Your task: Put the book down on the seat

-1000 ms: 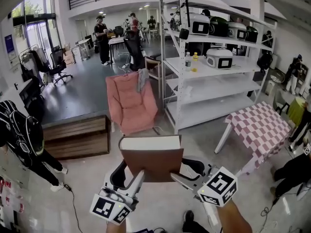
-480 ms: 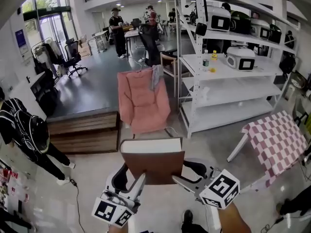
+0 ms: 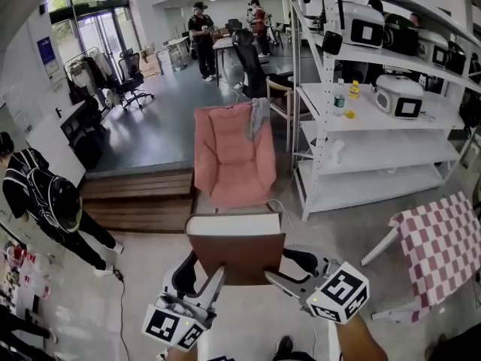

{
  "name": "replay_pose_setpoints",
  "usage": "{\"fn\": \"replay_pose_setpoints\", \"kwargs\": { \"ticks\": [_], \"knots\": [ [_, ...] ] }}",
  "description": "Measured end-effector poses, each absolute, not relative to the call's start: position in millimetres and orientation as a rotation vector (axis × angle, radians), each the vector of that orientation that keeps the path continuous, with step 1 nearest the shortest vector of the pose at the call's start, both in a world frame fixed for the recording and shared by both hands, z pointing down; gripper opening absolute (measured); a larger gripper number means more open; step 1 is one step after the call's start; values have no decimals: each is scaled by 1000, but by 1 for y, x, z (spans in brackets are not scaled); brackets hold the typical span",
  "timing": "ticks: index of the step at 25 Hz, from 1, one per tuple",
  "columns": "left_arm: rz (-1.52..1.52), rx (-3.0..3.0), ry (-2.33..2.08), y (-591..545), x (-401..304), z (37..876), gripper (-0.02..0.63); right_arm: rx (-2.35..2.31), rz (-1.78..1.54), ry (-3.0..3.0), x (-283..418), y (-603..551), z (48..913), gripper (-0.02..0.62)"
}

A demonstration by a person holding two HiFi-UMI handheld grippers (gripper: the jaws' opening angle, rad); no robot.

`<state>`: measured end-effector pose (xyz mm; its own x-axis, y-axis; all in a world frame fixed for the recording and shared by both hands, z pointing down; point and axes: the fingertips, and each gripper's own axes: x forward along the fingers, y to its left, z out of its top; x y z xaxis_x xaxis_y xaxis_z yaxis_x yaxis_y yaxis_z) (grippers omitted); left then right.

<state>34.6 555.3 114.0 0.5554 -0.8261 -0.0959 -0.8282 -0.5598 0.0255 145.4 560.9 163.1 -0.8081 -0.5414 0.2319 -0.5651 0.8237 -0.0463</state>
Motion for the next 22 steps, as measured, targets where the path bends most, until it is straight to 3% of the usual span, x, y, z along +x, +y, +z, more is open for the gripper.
{"fn": "replay_pose_setpoints", "kwargs": {
  "ticks": [22],
  "knots": [
    [101, -2745, 1438, 446, 106, 115, 244, 897, 186, -2816, 215, 452, 169, 198]
  ]
}}
